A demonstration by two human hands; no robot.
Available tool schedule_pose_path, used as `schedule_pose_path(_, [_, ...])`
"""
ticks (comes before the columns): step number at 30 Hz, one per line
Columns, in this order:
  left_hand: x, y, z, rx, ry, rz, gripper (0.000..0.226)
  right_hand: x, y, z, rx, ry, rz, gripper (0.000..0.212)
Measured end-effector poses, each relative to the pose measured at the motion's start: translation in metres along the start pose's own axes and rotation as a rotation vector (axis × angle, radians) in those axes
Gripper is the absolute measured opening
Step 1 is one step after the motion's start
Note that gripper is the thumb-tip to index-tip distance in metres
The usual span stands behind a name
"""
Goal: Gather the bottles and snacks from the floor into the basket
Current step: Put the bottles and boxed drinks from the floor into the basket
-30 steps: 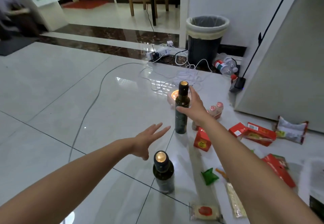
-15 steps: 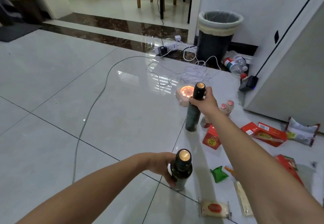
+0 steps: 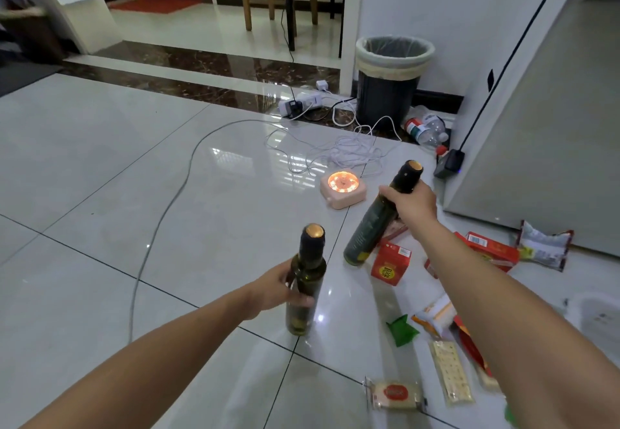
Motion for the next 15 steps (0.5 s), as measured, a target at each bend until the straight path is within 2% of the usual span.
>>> schedule_pose_path(4, [0.024, -0.006, -0.016, 0.206, 0.175, 0.012, 0.046, -0.006, -0.004, -0.061, 0.152, -0.112, -0.011, 0.038])
schedule_pose_path(7, [0.057, -0.015, -0.009, 0.277, 0.261, 0.056, 0.045, -0.005, -0.001, -0.120, 0.275, -0.221, -0.003, 0.037])
schedule_pose_path(11, [0.113, -0.034, 0.031, 0.250, 0.193, 0.131, 0.044, 0.013, 0.014, -0.211, 0.441, -0.405, 0.060, 0.034])
schedule_pose_path(13, [0.146, -0.041, 0.062, 0.196, 0.137, 0.191, 0.042, 0.027, 0.027, -0.261, 0.526, -0.472, 0.094, 0.044])
schedule_pose_path(15, [0.173, -0.048, 0.097, 0.146, 0.095, 0.226, 0.049, 0.050, 0.045, -0.313, 0.625, -0.522, 0.128, 0.053])
Point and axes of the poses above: each hand's wrist, its own y-axis away from the middle knuckle, its own z-axis out of the palm, x = y × z, the point moved 10 cm from there along -y, towards the middle knuckle, and after that the axes turned 2 degrees about -z, right-handed, at the moved point
